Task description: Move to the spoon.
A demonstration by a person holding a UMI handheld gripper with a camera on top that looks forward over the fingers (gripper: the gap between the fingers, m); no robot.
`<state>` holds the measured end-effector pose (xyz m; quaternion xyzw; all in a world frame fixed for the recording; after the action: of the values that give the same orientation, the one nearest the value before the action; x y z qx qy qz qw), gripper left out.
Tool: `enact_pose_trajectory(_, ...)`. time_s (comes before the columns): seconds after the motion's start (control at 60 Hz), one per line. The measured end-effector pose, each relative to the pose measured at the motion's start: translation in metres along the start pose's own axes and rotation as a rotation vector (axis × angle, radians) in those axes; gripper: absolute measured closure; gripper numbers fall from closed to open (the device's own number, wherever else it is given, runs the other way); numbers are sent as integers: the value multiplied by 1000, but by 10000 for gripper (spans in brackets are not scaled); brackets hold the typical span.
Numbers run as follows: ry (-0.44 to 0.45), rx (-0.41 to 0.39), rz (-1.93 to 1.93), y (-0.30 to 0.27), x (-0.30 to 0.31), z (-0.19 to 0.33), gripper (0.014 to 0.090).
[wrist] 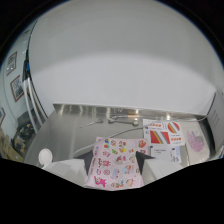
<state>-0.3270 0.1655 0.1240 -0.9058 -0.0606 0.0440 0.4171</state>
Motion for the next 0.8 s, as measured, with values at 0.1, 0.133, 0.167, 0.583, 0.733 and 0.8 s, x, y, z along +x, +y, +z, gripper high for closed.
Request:
enact_pose_trajectory(0.1, 5, 7, -2, -7, -1, 11, 218)
enact_pose_trajectory(0.133, 8, 10, -2, -9, -1, 17, 215)
enact_pose_trajectory(0.167, 9, 11, -3, -12, -2, 22, 219)
enact_pose_trajectory(0.583, 78, 23, 22, -55, 3, 125, 218)
enact_pose_trajectory(0.733, 99, 21, 25, -64, 9, 166, 218)
enact_pose_trajectory(0.8, 105, 29, 21, -65, 12, 179, 215)
